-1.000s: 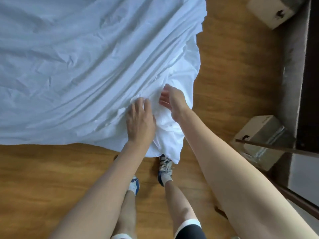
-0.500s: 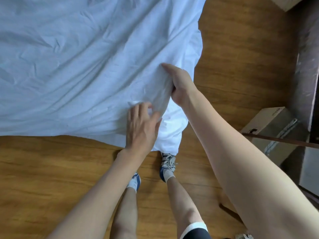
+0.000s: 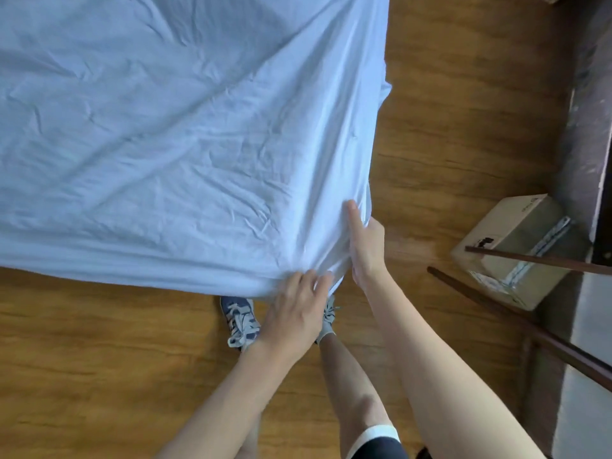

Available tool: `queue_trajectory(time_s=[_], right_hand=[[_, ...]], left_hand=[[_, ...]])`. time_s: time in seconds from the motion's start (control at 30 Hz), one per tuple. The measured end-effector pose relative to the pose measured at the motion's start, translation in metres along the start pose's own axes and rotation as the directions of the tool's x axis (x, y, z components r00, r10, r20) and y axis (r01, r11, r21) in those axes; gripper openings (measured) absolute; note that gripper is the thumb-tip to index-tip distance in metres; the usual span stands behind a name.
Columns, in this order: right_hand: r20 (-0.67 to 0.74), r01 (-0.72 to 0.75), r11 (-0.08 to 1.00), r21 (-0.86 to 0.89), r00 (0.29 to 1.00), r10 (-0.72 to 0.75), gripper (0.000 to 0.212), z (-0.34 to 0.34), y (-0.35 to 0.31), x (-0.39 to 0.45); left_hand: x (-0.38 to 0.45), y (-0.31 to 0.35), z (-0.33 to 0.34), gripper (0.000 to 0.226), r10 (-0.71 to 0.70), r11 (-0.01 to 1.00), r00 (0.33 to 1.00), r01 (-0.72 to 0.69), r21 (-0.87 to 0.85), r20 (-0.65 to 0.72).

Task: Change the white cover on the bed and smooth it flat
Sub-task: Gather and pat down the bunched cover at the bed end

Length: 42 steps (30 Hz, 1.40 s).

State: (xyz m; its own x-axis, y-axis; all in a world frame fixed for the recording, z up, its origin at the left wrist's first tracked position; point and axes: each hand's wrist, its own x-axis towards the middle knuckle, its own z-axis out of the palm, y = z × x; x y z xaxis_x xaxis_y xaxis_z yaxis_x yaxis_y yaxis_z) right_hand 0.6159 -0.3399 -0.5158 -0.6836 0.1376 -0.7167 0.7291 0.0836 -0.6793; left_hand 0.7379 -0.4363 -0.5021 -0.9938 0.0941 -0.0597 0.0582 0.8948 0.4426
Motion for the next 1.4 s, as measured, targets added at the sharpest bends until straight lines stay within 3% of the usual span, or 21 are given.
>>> queue_trajectory(time_s=[0.1, 0.2, 0.27, 0.33, 0.43, 0.5, 0.57, 0.67, 0.83, 0.93, 1.07, 1.1, 1.13, 1.2, 1.23, 1.27, 1.4], right_hand=[[0.077, -0.144, 0.982, 0.122, 0.988, 0.135, 0.061, -0.003, 0.011, 0.0], [0.278, -0.323, 0.903, 0.283, 0.929, 0.245, 0.055, -0.01, 0.024, -0.008], [0.331, -0.365, 0.882, 0.298, 0.906, 0.263, 0.049, -0.012, 0.029, -0.013], [0.274, -0.278, 0.939, 0.202, 0.937, 0.218, 0.039, -0.012, 0.03, -0.014], [0.121, -0.019, 0.994, -0.112, 0.992, 0.033, 0.026, -0.012, 0.027, -0.013], [0.156, 0.108, 0.906, -0.409, 0.987, -0.047, 0.015, -0.008, 0.029, -0.013], [0.163, 0.117, 0.776, -0.62, 0.986, -0.018, 0.014, -0.003, 0.042, -0.018], [0.036, -0.009, 0.865, -0.502, 0.999, 0.031, 0.014, -0.006, 0.065, -0.031], [0.015, -0.054, 0.857, -0.512, 0.997, 0.072, 0.033, 0.004, 0.084, -0.012], [0.036, -0.045, 0.785, -0.617, 0.996, 0.086, 0.034, 0.007, 0.095, 0.021], [0.068, 0.008, 0.692, -0.722, 0.996, 0.06, 0.036, 0.009, 0.096, 0.048], [0.069, 0.024, 0.659, -0.752, 0.997, 0.043, 0.038, 0.01, 0.095, 0.05], [0.068, 0.038, 0.651, -0.758, 0.997, 0.022, 0.039, 0.01, 0.093, 0.05], [0.066, 0.066, 0.692, -0.719, 0.997, -0.026, 0.039, 0.006, 0.092, 0.042], [0.065, 0.095, 0.709, -0.699, 0.995, -0.07, 0.035, 0.003, 0.092, 0.035], [0.062, 0.126, 0.714, -0.689, 0.992, -0.114, 0.028, 0.001, 0.093, 0.026], [-0.031, 0.195, 0.767, -0.611, 0.962, -0.27, 0.005, -0.003, 0.091, 0.004]], left_hand=[[-0.005, 0.001, 0.008, 0.058, -0.086, 0.996, 0.995, 0.086, 0.011, 0.056], [-0.007, 0.005, 0.011, 0.032, -0.121, 0.992, 0.989, 0.123, -0.012, 0.087], [-0.007, 0.007, 0.014, 0.016, -0.105, 0.994, 0.988, 0.109, -0.029, 0.115], [-0.008, 0.007, 0.017, 0.015, -0.105, 0.994, 0.985, 0.108, -0.013, 0.138], [-0.008, 0.006, 0.021, 0.024, -0.08, 0.997, 0.981, 0.08, 0.008, 0.175], [-0.01, 0.004, 0.022, 0.028, -0.073, 0.997, 0.969, 0.076, -0.003, 0.237], [-0.013, 0.002, 0.022, 0.034, -0.113, 0.993, 0.942, 0.121, -0.006, 0.316], [-0.02, 0.002, 0.027, 0.059, -0.143, 0.989, 0.898, 0.142, 0.035, 0.416], [-0.028, -0.012, 0.043, 0.087, -0.179, 0.979, 0.803, 0.201, 0.024, 0.569], [-0.018, -0.042, 0.053, 0.083, -0.153, 0.966, 0.731, 0.252, -0.055, 0.665], [-0.015, -0.046, 0.068, 0.072, -0.191, 0.927, 0.761, 0.348, -0.142, 0.62], [-0.016, -0.04, 0.07, 0.067, -0.265, 0.871, 0.772, 0.449, -0.2, 0.578], [-0.019, -0.034, 0.072, 0.057, -0.394, 0.761, 0.732, 0.598, -0.249, 0.555], [-0.023, -0.025, 0.074, 0.025, -0.677, 0.368, 0.522, 0.85, -0.376, 0.518], [-0.025, -0.023, 0.074, 0.012, -0.757, 0.152, 0.416, 0.862, -0.483, 0.503], [-0.025, -0.021, 0.072, 0.01, -0.8, 0.008, 0.352, 0.816, -0.578, 0.486], [-0.017, -0.022, 0.074, 0.02, -0.853, -0.231, 0.217, 0.658, -0.716, 0.475]])
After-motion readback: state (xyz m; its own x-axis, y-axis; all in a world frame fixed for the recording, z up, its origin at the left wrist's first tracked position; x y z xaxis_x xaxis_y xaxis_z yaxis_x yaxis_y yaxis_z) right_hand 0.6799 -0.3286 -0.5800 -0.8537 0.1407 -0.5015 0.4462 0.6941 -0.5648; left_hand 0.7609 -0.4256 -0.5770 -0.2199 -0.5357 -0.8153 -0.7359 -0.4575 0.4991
